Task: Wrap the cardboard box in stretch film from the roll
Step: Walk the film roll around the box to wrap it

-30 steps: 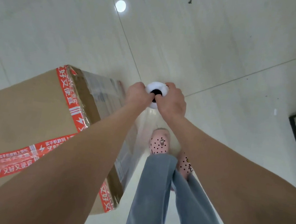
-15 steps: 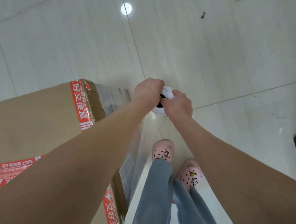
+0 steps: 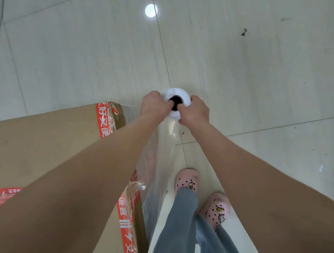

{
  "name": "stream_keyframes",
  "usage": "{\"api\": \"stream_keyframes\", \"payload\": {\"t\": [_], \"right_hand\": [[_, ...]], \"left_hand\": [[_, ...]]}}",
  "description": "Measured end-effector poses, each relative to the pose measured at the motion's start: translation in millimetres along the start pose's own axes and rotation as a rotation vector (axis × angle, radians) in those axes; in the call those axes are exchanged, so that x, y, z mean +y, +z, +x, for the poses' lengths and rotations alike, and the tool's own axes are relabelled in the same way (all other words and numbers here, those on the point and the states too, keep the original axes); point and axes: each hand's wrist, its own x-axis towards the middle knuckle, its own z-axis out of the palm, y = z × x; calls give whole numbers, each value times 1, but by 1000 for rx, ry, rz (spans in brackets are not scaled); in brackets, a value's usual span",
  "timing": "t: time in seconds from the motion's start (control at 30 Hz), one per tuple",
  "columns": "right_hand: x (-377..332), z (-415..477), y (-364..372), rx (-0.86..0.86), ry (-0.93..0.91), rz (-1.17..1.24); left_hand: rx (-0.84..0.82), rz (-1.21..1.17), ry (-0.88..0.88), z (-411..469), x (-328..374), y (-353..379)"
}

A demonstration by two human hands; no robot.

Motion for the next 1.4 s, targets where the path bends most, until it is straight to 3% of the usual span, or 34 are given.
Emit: {"api": "stream_keyframes", "payload": {"t": [0.23, 0.4, 0.53, 0.7, 0.87, 1.07, 1.17, 1.4], "right_hand": [[-9, 6, 0, 5, -5, -39], [-17, 14, -4, -21, -36, -168], [-32, 22, -9, -47, -60, -308], [-61, 36, -12, -22, -140, -446], [-88, 51, 4, -83, -194, -366], [-102, 61, 29, -284, -64, -294], [-106, 64, 31, -286, -66, -338], [-115, 73, 32, -293, -61, -474]], "left_hand": [[-46, 346, 294, 3, 13, -13], [-49, 537, 409, 6, 28, -11], [-3, 540, 363, 17, 33, -19], [74, 333, 162, 29, 33, -29], [152, 143, -52, 45, 21, -49], [160, 86, -202, 55, 8, -63], [114, 156, -175, 56, 14, -69], [86, 421, 91, 66, 30, -74]]}}
